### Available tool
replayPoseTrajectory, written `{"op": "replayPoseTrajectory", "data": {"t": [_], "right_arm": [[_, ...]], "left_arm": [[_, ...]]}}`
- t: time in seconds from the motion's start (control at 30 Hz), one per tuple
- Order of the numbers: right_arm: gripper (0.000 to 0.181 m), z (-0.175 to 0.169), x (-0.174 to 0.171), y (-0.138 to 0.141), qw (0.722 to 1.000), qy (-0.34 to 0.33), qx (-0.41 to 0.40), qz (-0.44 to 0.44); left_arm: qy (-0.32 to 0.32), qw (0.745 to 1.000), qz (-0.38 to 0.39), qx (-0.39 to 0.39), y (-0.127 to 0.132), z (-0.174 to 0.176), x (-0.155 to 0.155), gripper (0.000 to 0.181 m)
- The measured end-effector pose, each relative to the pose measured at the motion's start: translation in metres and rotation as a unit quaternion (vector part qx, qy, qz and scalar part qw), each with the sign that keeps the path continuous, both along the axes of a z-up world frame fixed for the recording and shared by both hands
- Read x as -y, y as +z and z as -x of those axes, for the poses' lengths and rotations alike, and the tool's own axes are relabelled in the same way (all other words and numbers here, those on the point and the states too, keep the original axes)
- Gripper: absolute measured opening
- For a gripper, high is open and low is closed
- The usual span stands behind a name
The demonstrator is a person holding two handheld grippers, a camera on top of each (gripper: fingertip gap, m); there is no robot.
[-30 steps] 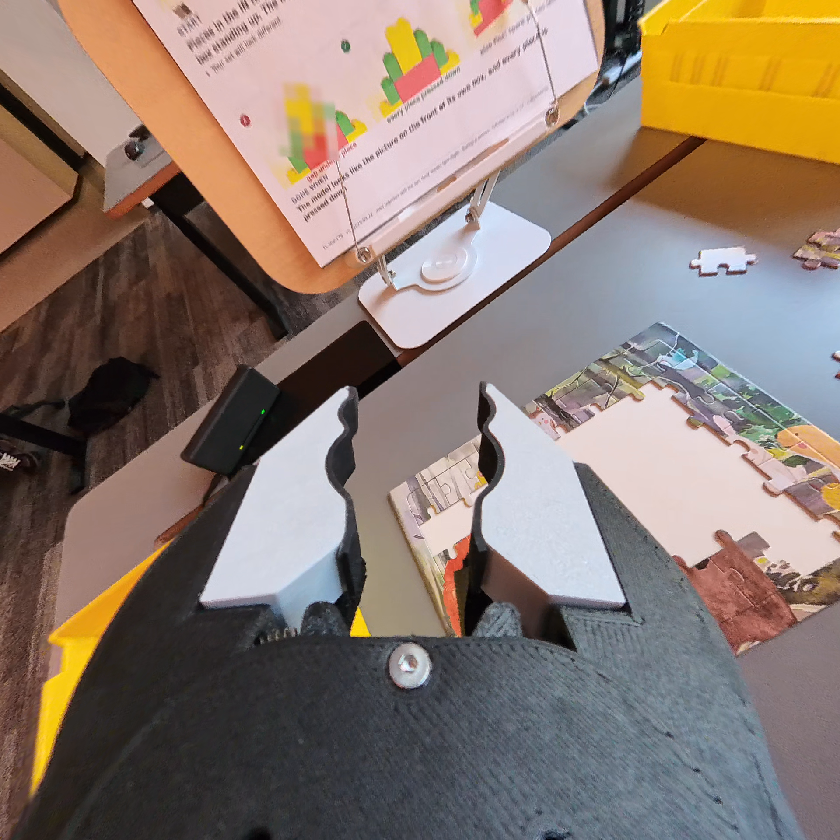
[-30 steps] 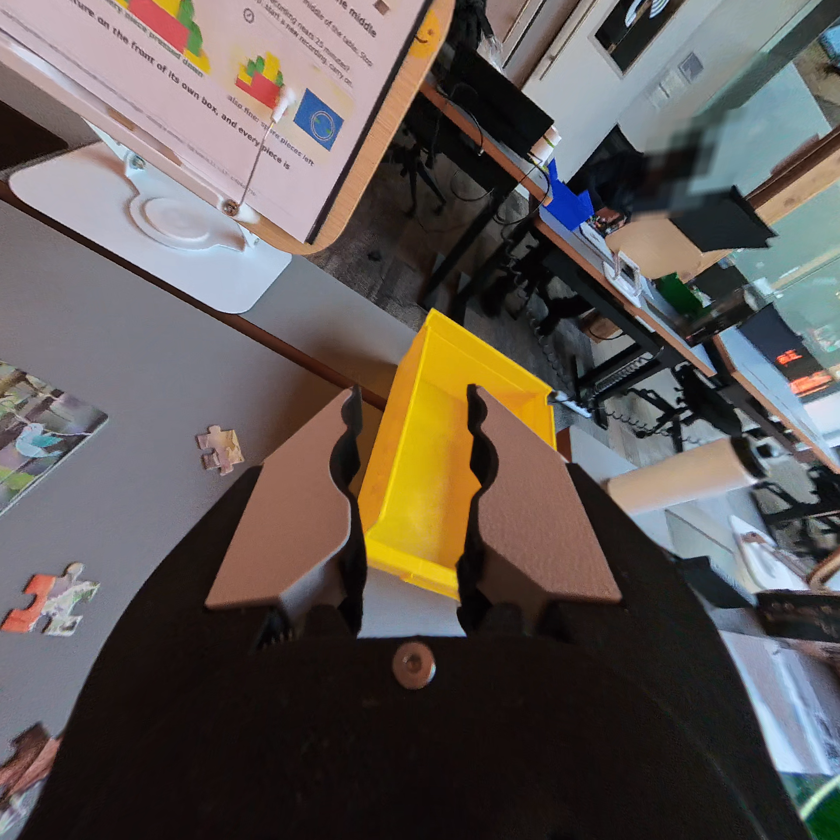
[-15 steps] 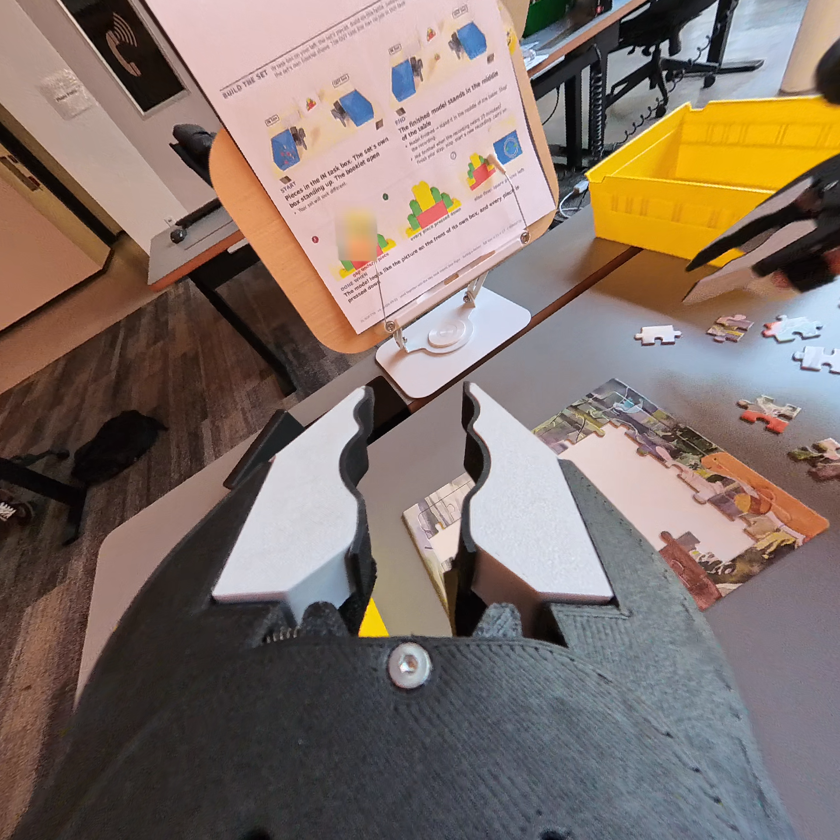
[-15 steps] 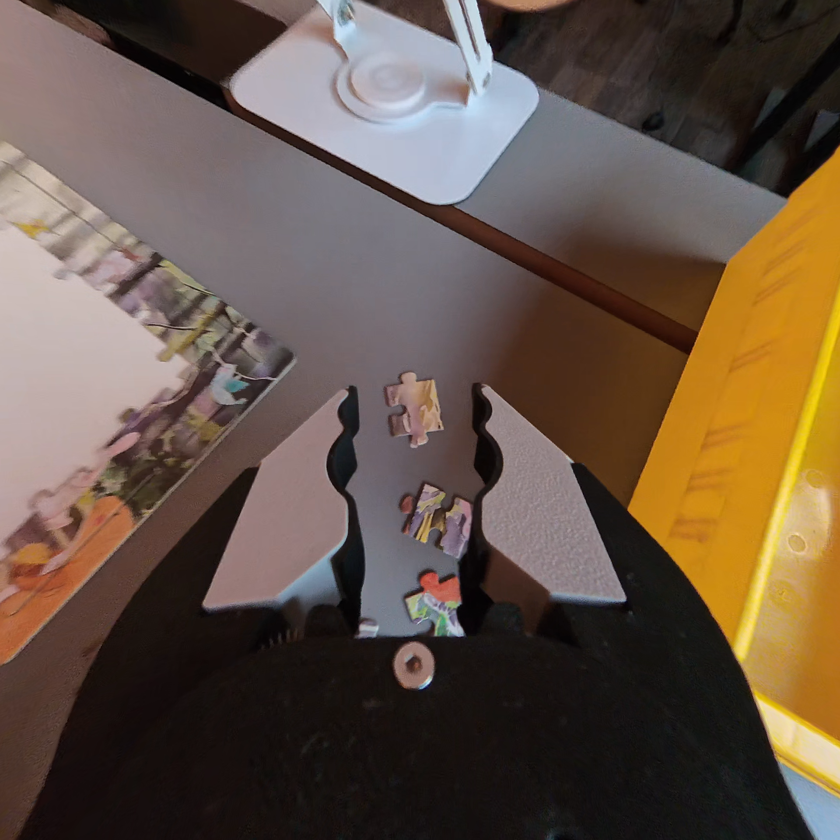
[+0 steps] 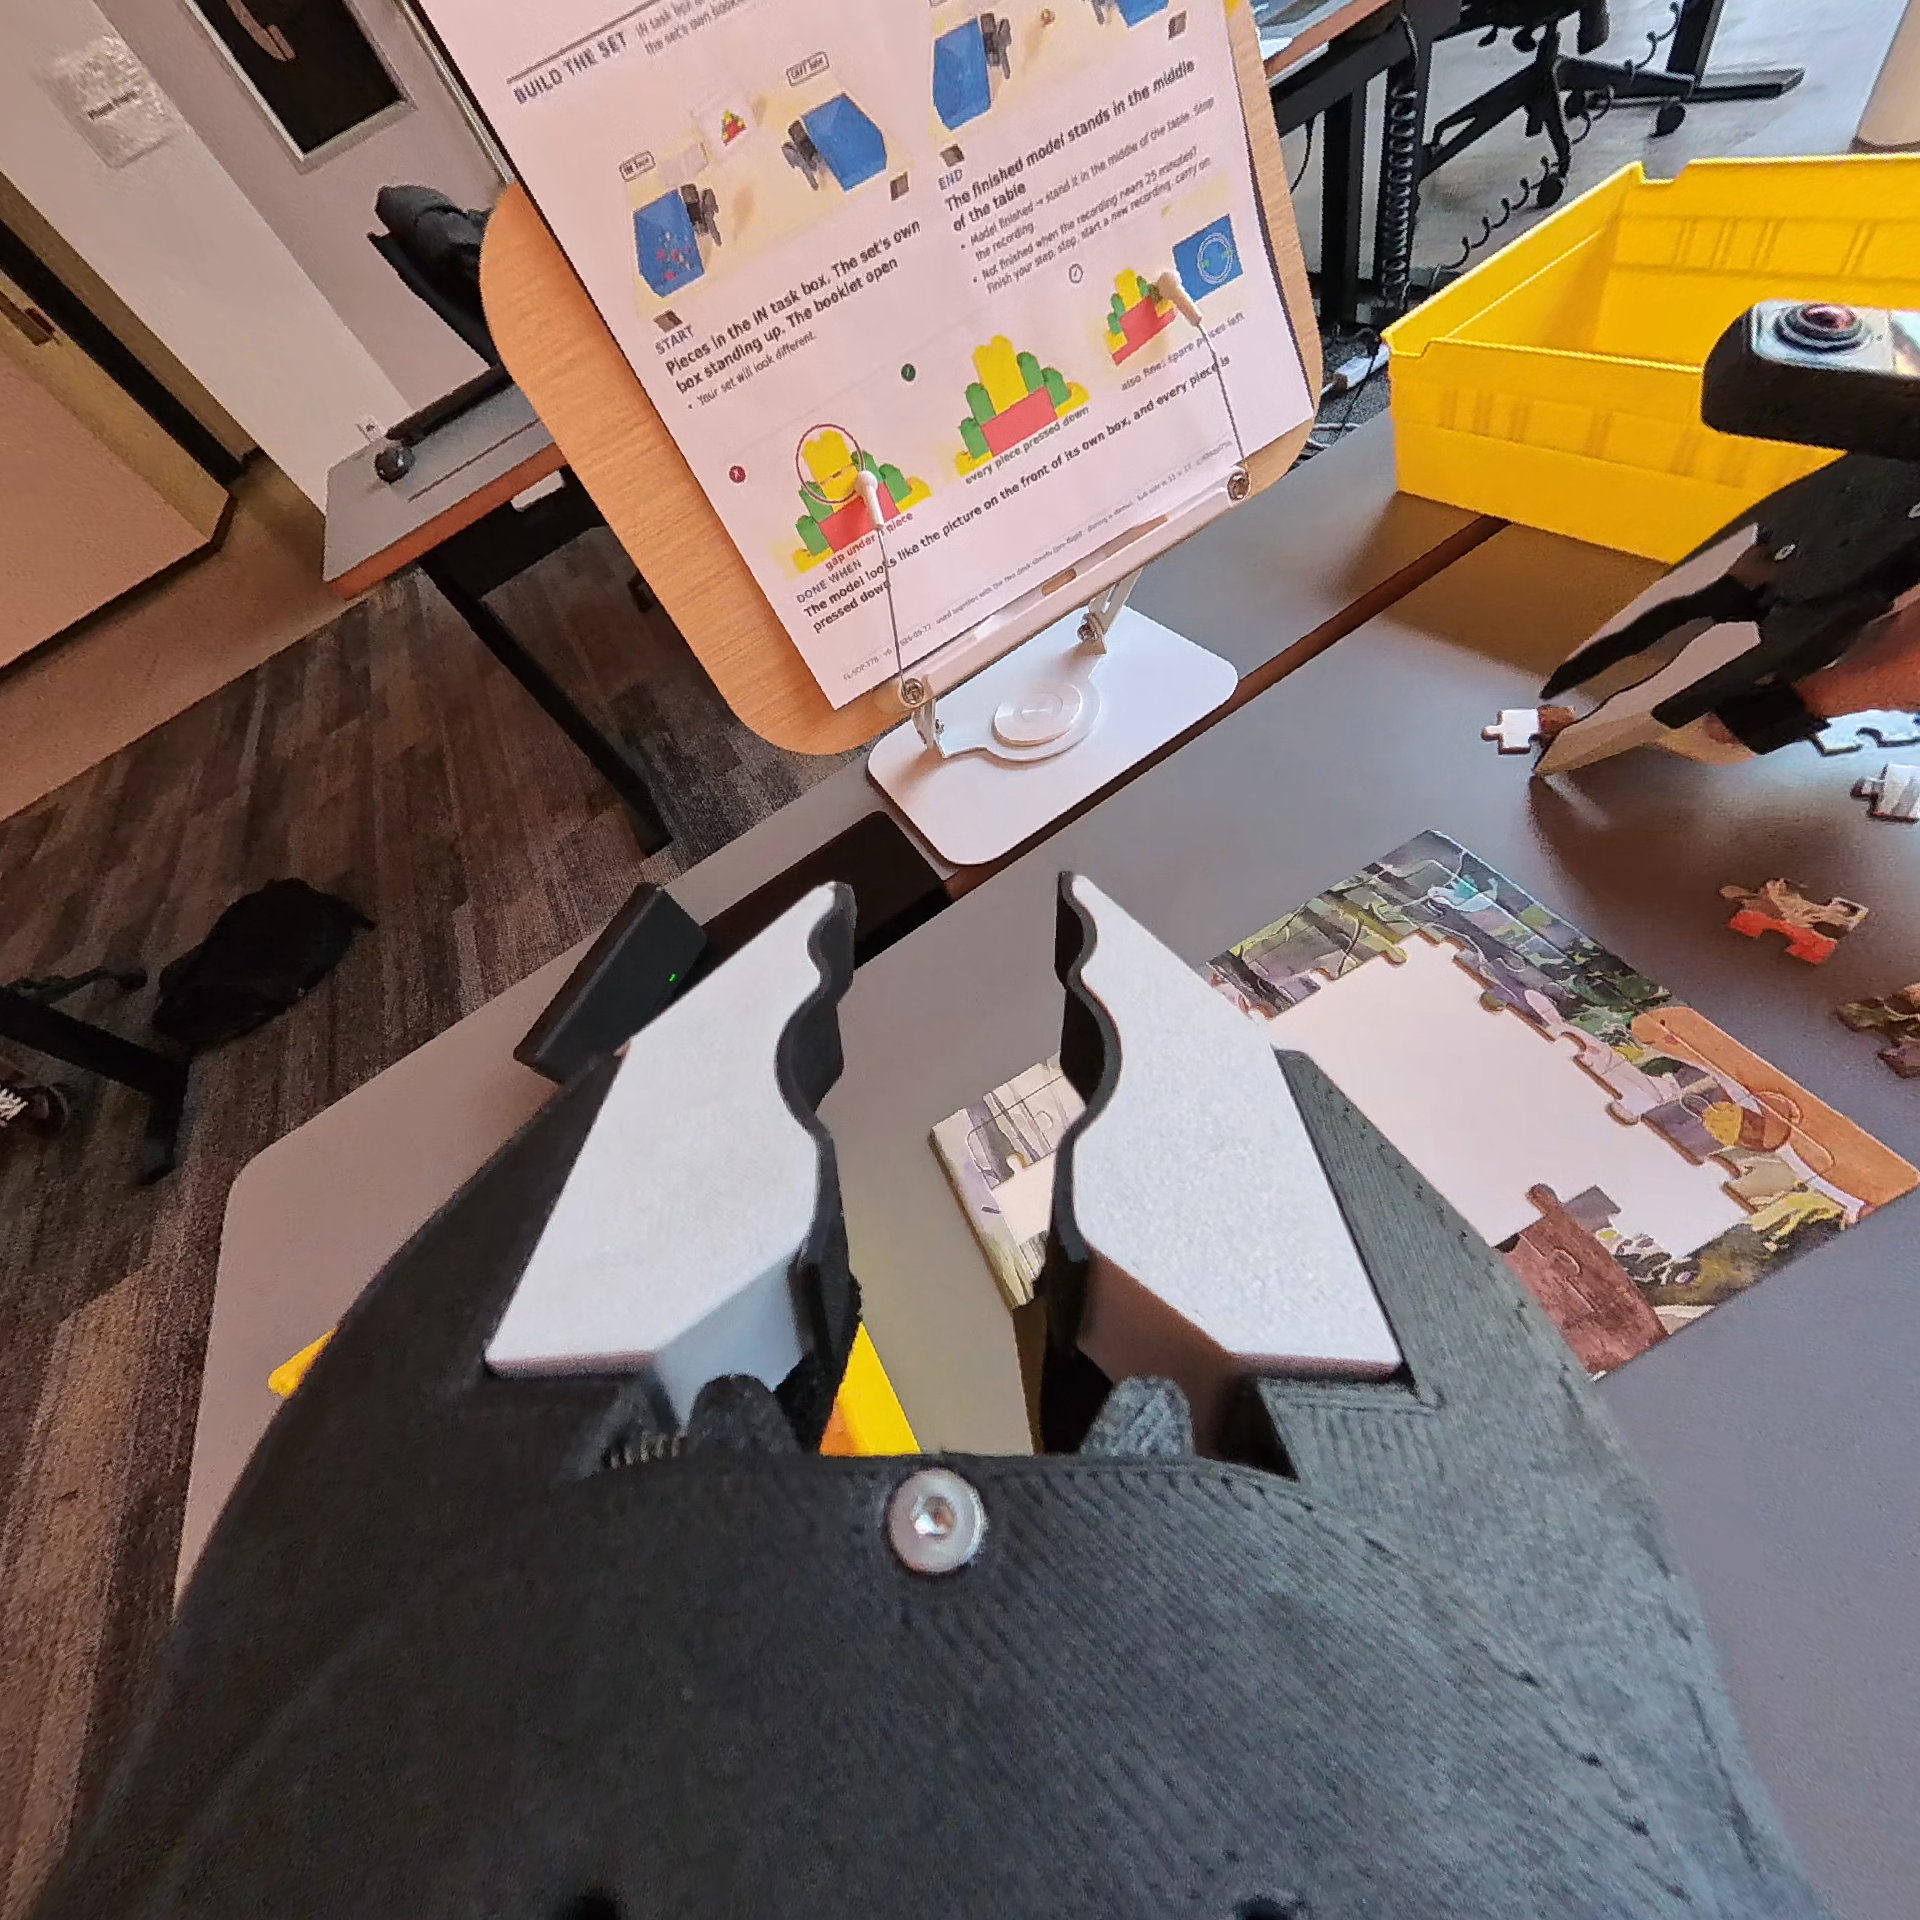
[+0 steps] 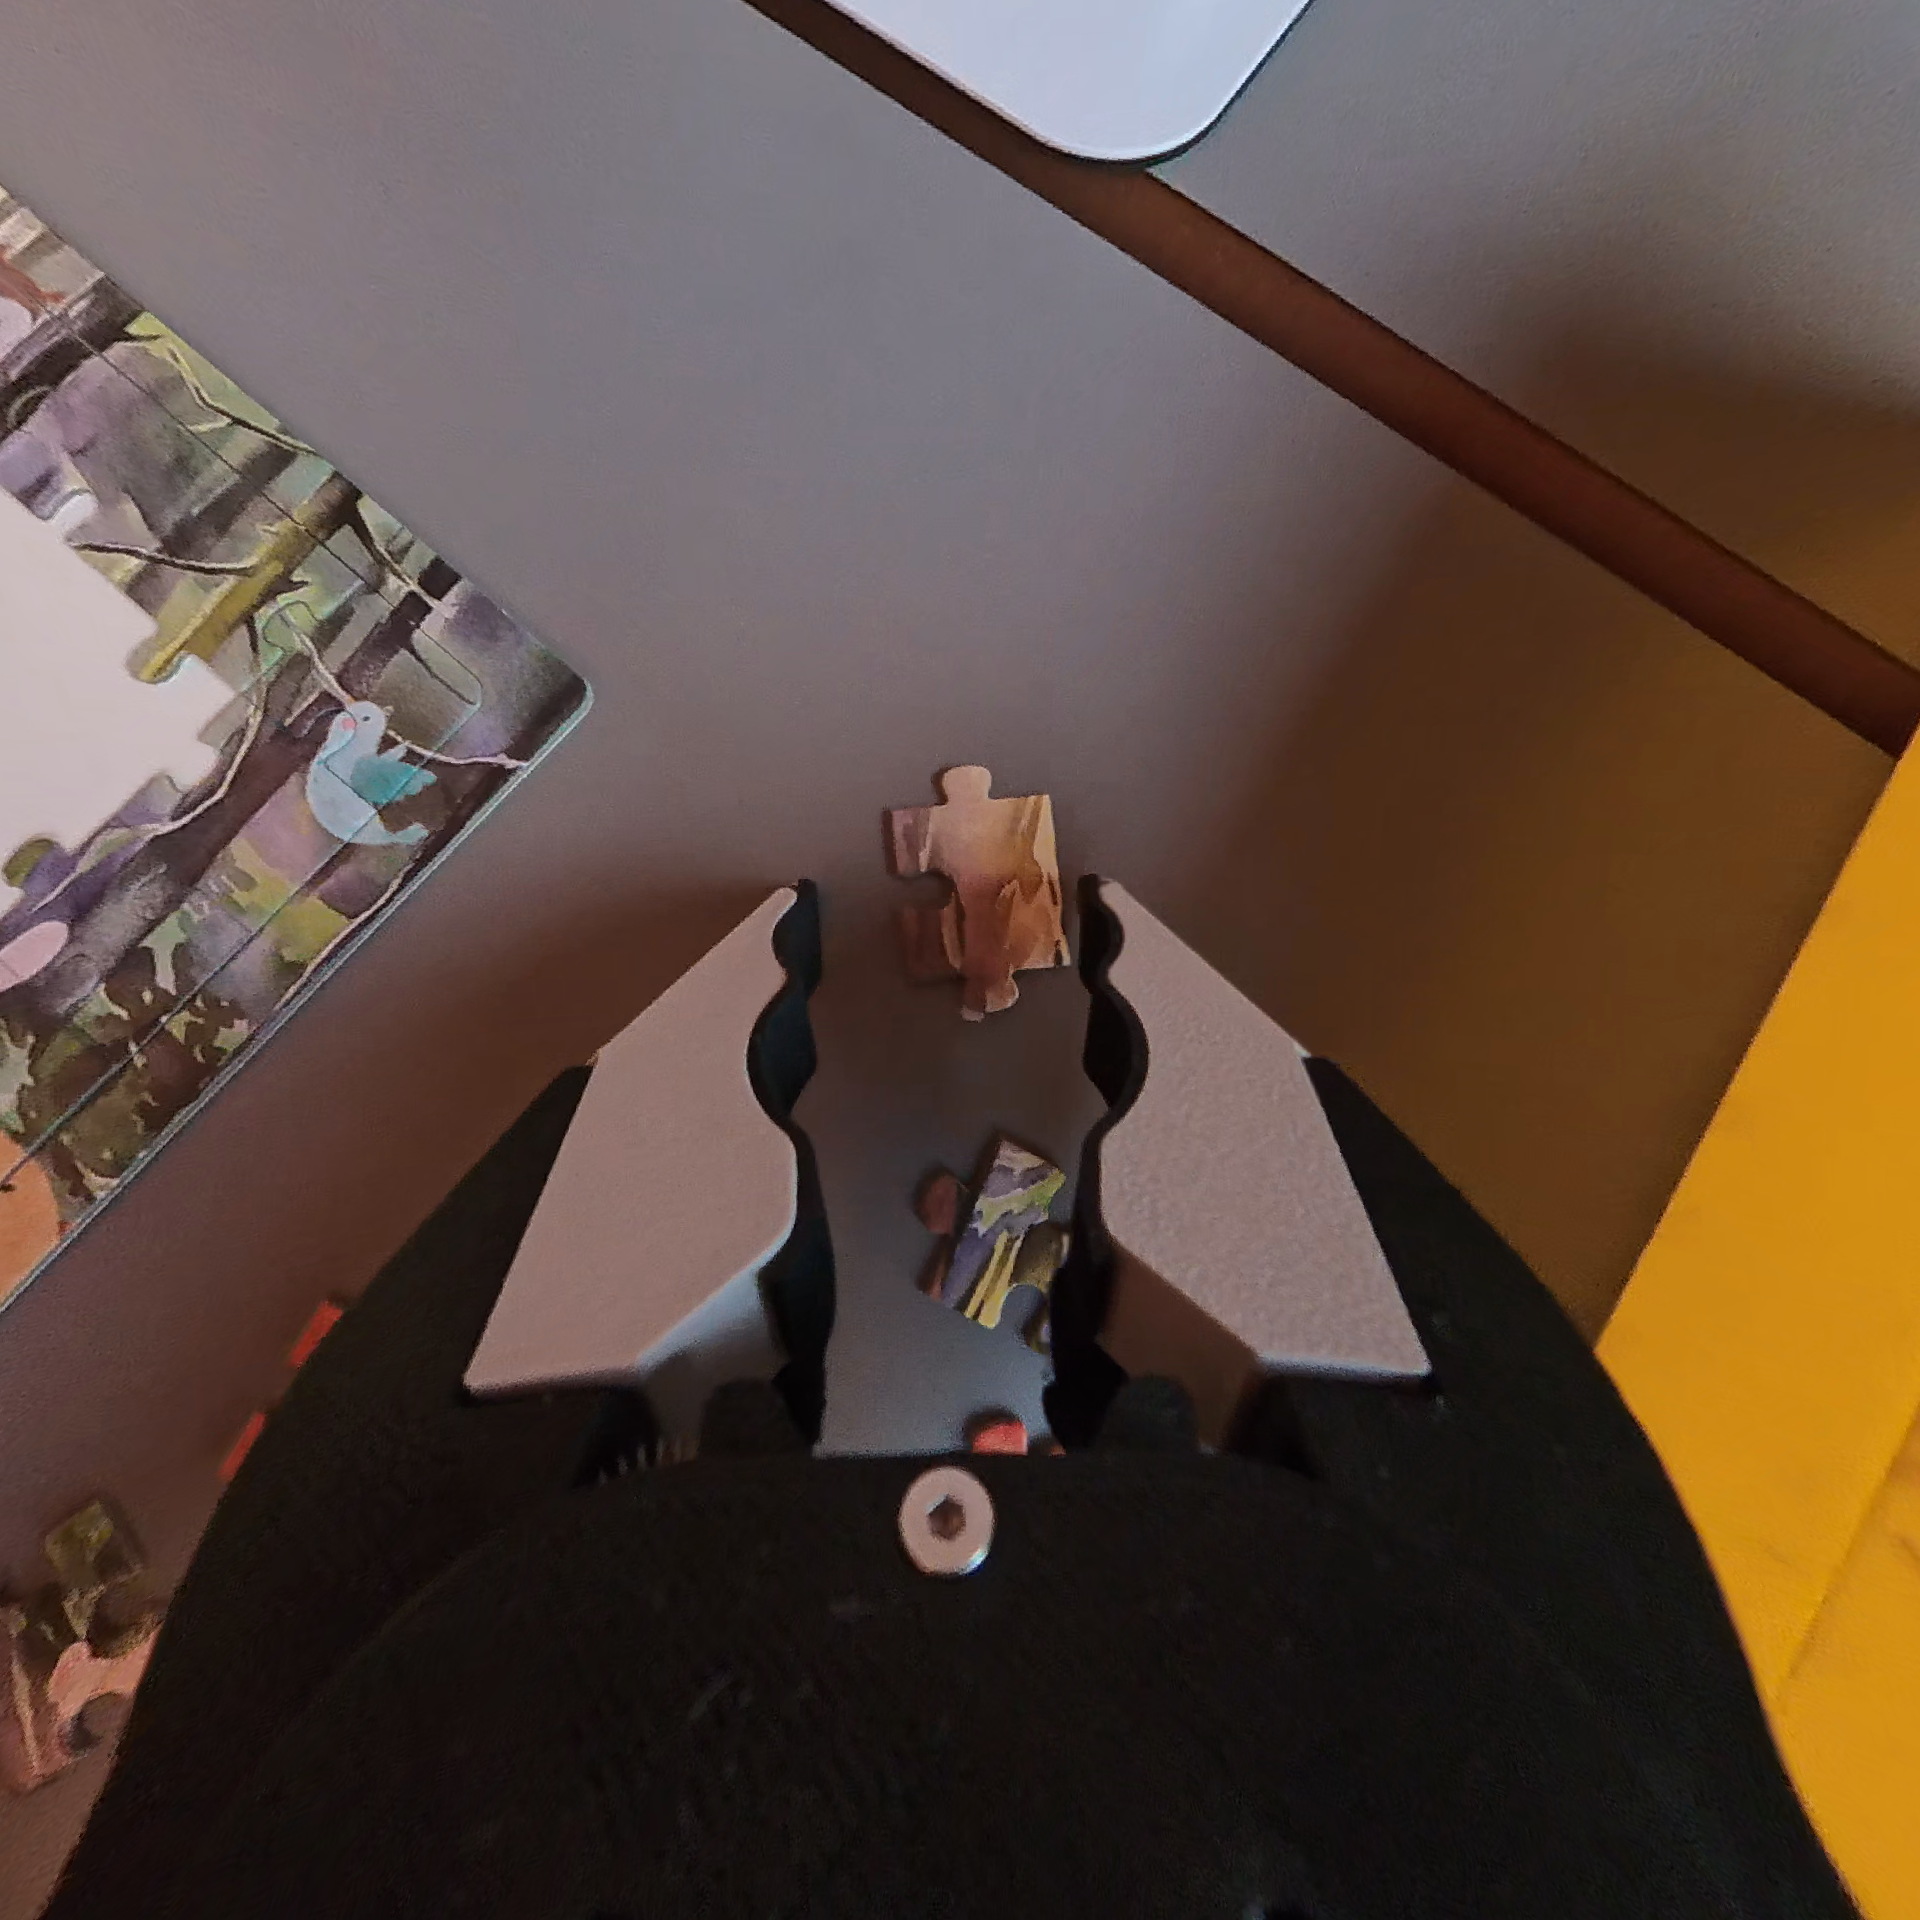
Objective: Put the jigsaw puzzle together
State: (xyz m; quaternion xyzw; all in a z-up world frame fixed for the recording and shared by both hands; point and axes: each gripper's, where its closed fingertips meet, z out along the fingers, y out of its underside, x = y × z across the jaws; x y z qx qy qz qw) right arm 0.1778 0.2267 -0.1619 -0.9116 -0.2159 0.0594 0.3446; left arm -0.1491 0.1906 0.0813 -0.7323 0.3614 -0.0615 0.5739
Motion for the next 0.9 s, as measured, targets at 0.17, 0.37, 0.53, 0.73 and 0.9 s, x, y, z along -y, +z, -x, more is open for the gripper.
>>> {"op": "replayPoseTrajectory", "data": {"t": [0.17,0.37,0.53,0.73,0.9], "right_arm": [[0.031,0.007,0.005,-0.001,1.000,0.009,-0.024,0.013],[0.030,0.013,0.007,0.003,0.999,0.040,-0.001,-0.002],[0.030,0.062,0.010,0.057,0.979,0.142,0.009,-0.143],[0.030,0.155,0.038,0.158,0.913,0.216,-0.013,-0.345],[0.030,0.197,0.057,0.182,0.887,0.210,-0.062,-0.406]], "left_arm": [[-0.001,1.000,0.004,-0.007,-0.003,-0.002,0.000,0.037],[-0.037,0.999,0.028,0.014,-0.007,-0.013,0.007,0.036],[-0.176,0.951,0.154,0.203,0.000,-0.055,0.031,0.040],[-0.263,0.865,0.258,0.340,-0.019,-0.086,0.026,0.053],[-0.287,0.814,0.317,0.393,-0.036,-0.106,0.028,0.046]]}}
